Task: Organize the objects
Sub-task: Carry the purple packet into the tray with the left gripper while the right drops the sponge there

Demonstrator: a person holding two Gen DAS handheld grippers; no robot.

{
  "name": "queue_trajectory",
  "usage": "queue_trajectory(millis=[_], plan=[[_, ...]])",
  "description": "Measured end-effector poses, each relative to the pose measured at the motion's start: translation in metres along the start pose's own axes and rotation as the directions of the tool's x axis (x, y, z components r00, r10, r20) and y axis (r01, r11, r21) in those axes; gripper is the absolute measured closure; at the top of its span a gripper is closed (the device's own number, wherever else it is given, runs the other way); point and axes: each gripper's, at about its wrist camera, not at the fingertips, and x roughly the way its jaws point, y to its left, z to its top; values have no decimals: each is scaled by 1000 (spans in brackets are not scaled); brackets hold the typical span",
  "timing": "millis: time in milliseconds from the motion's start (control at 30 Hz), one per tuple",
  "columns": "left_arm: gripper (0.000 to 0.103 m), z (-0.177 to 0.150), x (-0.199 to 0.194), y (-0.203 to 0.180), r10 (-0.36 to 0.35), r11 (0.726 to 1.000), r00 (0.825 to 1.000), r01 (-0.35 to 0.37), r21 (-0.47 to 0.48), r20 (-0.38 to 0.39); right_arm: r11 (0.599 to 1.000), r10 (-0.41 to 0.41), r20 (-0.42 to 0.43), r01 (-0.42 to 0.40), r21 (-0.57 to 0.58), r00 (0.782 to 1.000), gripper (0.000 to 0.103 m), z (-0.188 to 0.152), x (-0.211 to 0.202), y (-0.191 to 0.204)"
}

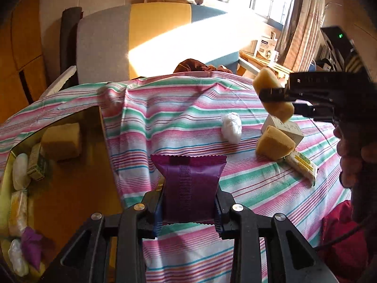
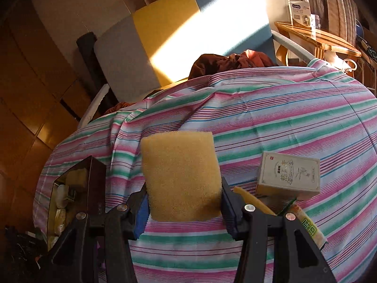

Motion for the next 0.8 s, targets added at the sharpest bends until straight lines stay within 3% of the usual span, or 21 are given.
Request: queue_trajectory(millis=[167,367,600,800], plan=[[69,-10,-35,39,20,996,999,-17,-82,33,999,40,-25,-41,-28,999,51,-29,0,32],[69,-29,-71,99,94,978,994,-82,-190,55,990,68,-60,-75,-119,996,51,-49,4,81],[69,-67,-116,188,233,908,970,-193,-372,66,965,88,-123,-116,-236,988,51,-66,22,144],[69,-99,-141,233,307,850,950,-247,-465,56,936,65,-178,-121,-330,982,51,-74,46,200]])
